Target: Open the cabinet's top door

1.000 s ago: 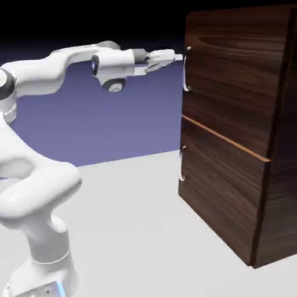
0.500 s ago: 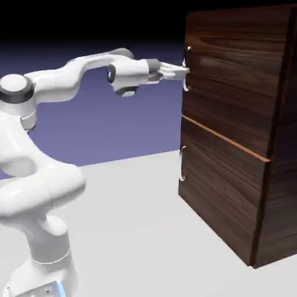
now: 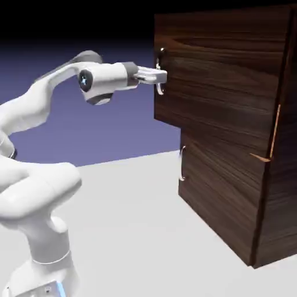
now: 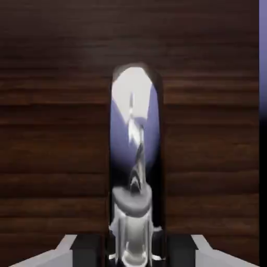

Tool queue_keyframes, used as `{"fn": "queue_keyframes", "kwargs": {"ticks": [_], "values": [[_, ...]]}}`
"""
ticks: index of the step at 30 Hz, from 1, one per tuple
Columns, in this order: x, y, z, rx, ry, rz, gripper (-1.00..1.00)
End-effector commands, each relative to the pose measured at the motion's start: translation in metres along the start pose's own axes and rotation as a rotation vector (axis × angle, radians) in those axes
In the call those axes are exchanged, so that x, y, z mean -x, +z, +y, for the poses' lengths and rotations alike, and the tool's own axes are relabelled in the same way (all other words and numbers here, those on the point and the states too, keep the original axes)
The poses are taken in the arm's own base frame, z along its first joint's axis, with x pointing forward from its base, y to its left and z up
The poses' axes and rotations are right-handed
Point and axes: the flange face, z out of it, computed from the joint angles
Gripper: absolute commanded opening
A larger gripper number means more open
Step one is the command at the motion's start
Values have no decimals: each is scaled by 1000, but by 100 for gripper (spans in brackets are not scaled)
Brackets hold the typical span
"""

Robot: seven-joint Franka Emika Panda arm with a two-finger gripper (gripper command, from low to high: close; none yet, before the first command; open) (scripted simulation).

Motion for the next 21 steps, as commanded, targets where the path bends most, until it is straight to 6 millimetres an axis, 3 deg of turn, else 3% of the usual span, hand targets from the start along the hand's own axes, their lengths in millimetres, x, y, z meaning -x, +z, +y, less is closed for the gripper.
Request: {"fn": "queue_keyframes", "kwargs": {"ticks": [1,13,21], "values": [[2,-8,-2,16,2,15,-100],[40,-113,-41,200,2,198,-100],[66,-160,-67,294,4,288,-100]]}}
